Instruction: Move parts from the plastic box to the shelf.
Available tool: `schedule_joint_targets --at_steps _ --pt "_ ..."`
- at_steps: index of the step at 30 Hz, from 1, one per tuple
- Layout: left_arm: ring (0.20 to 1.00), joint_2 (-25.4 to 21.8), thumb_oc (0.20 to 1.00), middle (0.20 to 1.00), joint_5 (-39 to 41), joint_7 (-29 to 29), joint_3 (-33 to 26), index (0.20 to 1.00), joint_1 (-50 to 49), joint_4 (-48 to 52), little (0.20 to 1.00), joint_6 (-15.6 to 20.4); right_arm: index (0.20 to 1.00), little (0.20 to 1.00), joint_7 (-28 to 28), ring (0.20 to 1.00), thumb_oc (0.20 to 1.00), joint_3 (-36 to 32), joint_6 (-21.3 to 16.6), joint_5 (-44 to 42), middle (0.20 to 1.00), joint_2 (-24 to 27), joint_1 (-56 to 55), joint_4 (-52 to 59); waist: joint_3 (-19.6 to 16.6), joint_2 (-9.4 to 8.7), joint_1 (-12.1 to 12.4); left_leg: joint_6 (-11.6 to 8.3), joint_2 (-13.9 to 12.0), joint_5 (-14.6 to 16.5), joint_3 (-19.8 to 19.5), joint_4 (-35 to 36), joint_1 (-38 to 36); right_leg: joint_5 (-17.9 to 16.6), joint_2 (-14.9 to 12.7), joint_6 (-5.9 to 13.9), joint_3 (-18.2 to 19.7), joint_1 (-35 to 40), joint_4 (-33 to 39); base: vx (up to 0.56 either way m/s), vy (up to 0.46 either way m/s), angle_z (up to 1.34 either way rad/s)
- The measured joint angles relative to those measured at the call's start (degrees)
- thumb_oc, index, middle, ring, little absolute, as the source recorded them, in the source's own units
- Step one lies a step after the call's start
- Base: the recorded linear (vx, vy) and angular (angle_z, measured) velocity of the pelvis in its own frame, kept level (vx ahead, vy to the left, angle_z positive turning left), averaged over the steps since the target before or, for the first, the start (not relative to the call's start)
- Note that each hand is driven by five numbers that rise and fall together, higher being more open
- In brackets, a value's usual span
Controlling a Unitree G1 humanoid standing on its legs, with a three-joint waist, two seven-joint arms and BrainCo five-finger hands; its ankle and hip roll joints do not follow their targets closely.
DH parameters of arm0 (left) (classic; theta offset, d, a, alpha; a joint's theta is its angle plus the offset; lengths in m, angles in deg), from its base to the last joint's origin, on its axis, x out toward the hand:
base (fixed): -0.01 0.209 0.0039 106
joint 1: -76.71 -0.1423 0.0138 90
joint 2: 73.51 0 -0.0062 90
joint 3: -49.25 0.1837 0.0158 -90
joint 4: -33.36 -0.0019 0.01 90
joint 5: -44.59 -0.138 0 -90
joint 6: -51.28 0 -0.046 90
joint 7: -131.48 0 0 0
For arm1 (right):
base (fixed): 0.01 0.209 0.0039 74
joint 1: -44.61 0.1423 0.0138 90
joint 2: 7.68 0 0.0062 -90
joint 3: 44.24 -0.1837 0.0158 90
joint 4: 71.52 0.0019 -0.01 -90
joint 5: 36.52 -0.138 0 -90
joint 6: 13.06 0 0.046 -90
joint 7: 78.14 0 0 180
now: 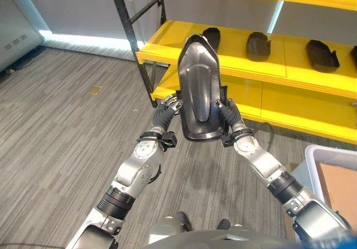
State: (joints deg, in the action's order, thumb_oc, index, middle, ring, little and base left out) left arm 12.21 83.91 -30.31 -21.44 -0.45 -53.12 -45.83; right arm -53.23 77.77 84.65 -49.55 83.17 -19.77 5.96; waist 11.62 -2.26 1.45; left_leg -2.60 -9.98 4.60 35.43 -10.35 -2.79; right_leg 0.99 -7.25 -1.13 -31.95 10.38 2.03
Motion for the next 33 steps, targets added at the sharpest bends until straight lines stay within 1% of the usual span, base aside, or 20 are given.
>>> schedule_joint_targets --at_steps 1,2,3,4,5,6,7,9,11,12,15,19,22,31,32,33 --pt "0.2 0.3 0.2 0.2 0.0 0.0 -0.3 0.2 0.2 -0.1 0.2 0.0 0.2 0.2 0.0 0.2 0.2 0.0 0.0 0.0 0.2 0.0 0.3 -0.1 -0.2 0.48 -0.6 -0.35 -1.2 -1.7 -0.5 0.9 0.0 0.2 -0.2 0.77 -0.4 0.0 -0.5 0.0 0.011 0.31" --pt "0.2 0.4 0.2 0.2 0.0 0.0 -0.4 0.2 0.3 -0.1 0.2 0.0 0.2 0.2 0.0 0.2 0.2 0.0 0.0 0.0 0.2 0.1 0.5 -0.1 -0.3 1.22 -0.8 -0.49 -1.6 -4.0 -1.4 1.7 -0.2 0.1 -0.2 1.67 -0.5 0.0 -0.9 0.01 0.021 0.19" --pt "0.2 0.8 0.2 0.2 0.0 -0.1 -0.6 0.2 0.4 -0.1 0.2 0.0 0.2 0.2 -0.1 0.2 0.2 0.1 0.0 -0.1 0.2 0.2 0.9 -0.4 -0.8 3.25 -0.8 -0.04 -1.7 -5.0 -2.9 3.3 -0.9 0.0 0.3 2.81 -0.4 -0.3 -1.1 0.01 0.051 0.1" --pt "0.2 0.1 0.2 0.2 0.0 -0.4 -0.9 0.2 0.7 -0.1 0.2 -0.3 0.2 0.2 0.0 0.2 0.2 0.1 0.0 -0.5 0.2 0.0 1.0 -0.5 -0.5 2.72 -0.6 0.63 -0.2 -5.4 -2.9 3.7 -0.9 -0.6 -0.8 3.67 -0.4 -0.3 -1.1 0.03 0.061 0.07" --pt "0.2 -0.5 0.2 0.2 0.0 -0.8 -1.1 0.2 0.9 -0.2 0.2 -0.5 0.2 0.2 0.0 0.2 0.2 0.1 0.1 -1.2 0.2 0.0 1.3 -0.7 -0.5 2.56 -0.4 1.0 0.6 -5.4 -2.9 4.1 -0.9 -0.9 -1.4 4.05 -0.4 -0.3 -0.8 0.02 0.048 0.17" --pt "0.2 -0.5 0.2 0.2 0.0 -1.3 -1.3 0.2 1.5 -0.4 0.2 -1.0 0.2 0.2 0.0 0.2 0.2 0.2 0.2 -1.9 0.2 -0.4 1.6 -0.9 -0.5 2.58 -0.1 1.44 1.9 -5.2 -3.1 5.4 -1.2 -1.1 -2.2 4.31 -0.8 -0.2 -0.8 0.05 0.014 0.47" --pt "0.2 -0.5 0.2 0.2 0.0 -1.6 -1.3 0.2 1.9 -0.4 0.2 -1.4 0.2 0.2 0.1 0.2 0.2 0.1 0.2 -2.5 0.2 -0.5 1.6 -0.9 -0.5 2.57 -0.3 3.07 3.9 -6.3 -4.4 7.5 -1.7 -1.1 -3.6 4.38 -1.9 0.3 -1.1 0.04 -0.003 0.52" --pt "0.2 -0.7 0.2 0.2 -0.1 -1.6 -1.3 0.2 1.8 -0.4 0.2 -1.6 0.2 0.2 0.1 0.2 0.2 0.1 0.1 -2.7 0.2 -0.6 1.6 -1.4 -0.5 2.57 0.6 3.66 4.5 -6.3 -4.8 8.2 -2.5 -1.0 -4.3 4.52 -1.9 0.9 -0.8 0.03 -0.007 0.31" --pt "0.2 -0.9 0.2 0.2 -0.1 -1.6 -1.5 0.2 1.8 -0.4 0.2 -1.6 0.2 0.2 0.1 0.2 0.2 0.1 0.1 -2.7 0.2 -0.9 1.6 -1.4 -0.6 2.44 1.6 3.9 5.0 -6.1 -4.9 8.2 -2.7 -1.2 -4.4 4.92 -1.7 1.8 0.6 0.0 0.001 0.09" --pt "0.2 -0.8 0.2 0.2 -0.1 -1.6 -1.4 0.2 1.7 -0.4 0.2 -1.6 0.2 0.2 0.2 0.2 0.2 0.1 0.1 -2.6 0.2 -1.2 1.6 -1.4 -0.6 2.45 2.4 3.9 5.4 -6.1 -5.3 8.2 -2.7 -1.8 -4.3 5.88 -1.7 2.6 2.0 -0.02 0.012 0.07" --pt "0.2 -0.6 0.2 0.2 0.0 -1.6 -1.4 0.2 1.4 -0.4 0.2 -1.5 0.2 0.2 0.5 0.2 0.2 0.3 0.2 -2.4 0.2 -1.1 1.6 -1.5 -0.6 2.48 2.6 3.92 4.8 -6.1 -5.3 8.2 -2.8 -1.8 -3.4 5.89 -1.8 3.3 2.3 -0.04 0.022 0.01" --pt "0.2 -0.5 0.2 0.2 0.0 -1.6 -1.4 0.2 1.3 -0.4 0.2 -1.4 0.2 0.2 0.3 0.2 0.2 0.2 0.1 -2.5 0.2 -1.0 1.6 -1.5 -0.6 2.48 1.7 3.44 3.9 -6.5 -5.2 8.2 -2.9 -1.8 -2.3 5.85 -1.5 3.4 3.0 -0.02 0.016 -0.05" --pt "0.2 -0.4 0.2 0.2 0.0 -1.6 -1.4 0.2 1.3 -0.4 0.2 -1.4 0.2 0.2 0.1 0.2 0.2 0.2 0.1 -2.5 0.2 -0.9 1.6 -1.5 -0.6 2.49 1.2 3.01 3.2 -6.8 -4.9 8.2 -2.9 -1.9 -1.7 5.67 -0.5 3.1 3.0 0.0 0.013 -0.11" --pt "0.2 -0.2 0.2 0.2 -0.1 -1.6 -1.4 0.2 1.3 -0.4 0.2 -1.4 0.2 0.2 0.1 0.2 0.2 0.2 0.0 -2.4 0.2 -0.9 1.6 -1.5 -0.7 2.59 0.4 2.79 3.0 -6.9 -4.5 8.3 -2.6 -2.4 -1.5 5.39 0.3 2.1 2.9 0.0 0.037 -0.04" --pt "0.2 -0.2 0.2 0.2 -0.1 -1.6 -1.3 0.2 1.1 -0.4 0.2 -1.4 0.2 0.2 0.0 0.2 0.2 0.3 -0.4 -2.4 0.2 -0.5 1.4 -1.5 -1.9 3.22 -0.6 2.79 3.1 -6.9 -4.4 8.3 -2.6 -3.0 -1.6 5.36 0.6 1.9 3.0 0.0 0.0 0.0" --pt "0.2 0.2 0.2 0.2 0.1 -1.6 -1.1 0.2 1.2 -0.5 0.2 -1.2 0.2 0.2 -0.3 0.2 0.2 0.2 -0.6 -2.6 0.2 -0.5 1.4 -1.6 -1.9 3.22 -0.7 2.79 3.0 -6.9 -4.5 8.3 -2.6 -3.0 -1.6 5.36 0.6 1.9 2.9 -0.06 0.008 0.03"
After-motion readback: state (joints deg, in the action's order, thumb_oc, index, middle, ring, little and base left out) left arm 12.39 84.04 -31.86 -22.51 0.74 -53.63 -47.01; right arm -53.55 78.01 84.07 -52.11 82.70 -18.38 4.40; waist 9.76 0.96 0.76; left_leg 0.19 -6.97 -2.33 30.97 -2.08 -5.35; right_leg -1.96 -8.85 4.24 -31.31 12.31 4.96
